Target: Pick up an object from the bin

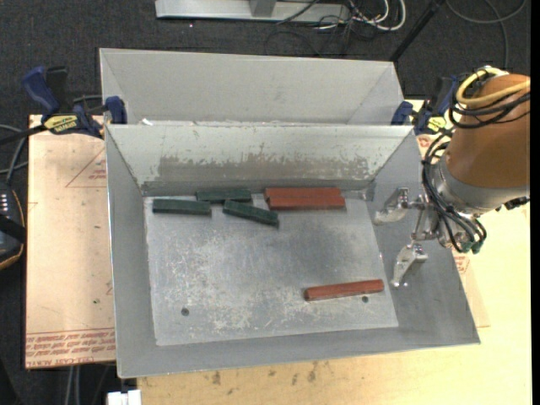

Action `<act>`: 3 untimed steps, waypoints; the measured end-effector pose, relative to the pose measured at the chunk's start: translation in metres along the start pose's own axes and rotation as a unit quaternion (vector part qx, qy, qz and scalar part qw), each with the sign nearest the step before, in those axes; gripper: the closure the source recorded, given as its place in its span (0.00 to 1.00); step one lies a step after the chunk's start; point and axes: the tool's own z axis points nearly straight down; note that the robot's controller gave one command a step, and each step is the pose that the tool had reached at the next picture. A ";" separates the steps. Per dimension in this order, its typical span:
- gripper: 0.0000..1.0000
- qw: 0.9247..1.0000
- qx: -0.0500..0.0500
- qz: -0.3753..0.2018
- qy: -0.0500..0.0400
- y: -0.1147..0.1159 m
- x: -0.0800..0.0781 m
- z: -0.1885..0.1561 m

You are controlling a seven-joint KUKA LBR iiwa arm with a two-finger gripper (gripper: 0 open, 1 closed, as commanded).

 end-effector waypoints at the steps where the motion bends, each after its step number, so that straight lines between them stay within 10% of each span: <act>1: 0.00 1.000 0.000 0.000 0.000 0.000 0.000 0.000; 2: 0.00 1.000 0.000 0.025 -0.003 -0.001 -0.001 0.051; 3: 0.00 0.995 0.000 0.098 -0.001 0.052 0.005 0.111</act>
Offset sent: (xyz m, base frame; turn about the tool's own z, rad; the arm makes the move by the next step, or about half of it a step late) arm -0.0008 -0.0028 -0.1197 0.1136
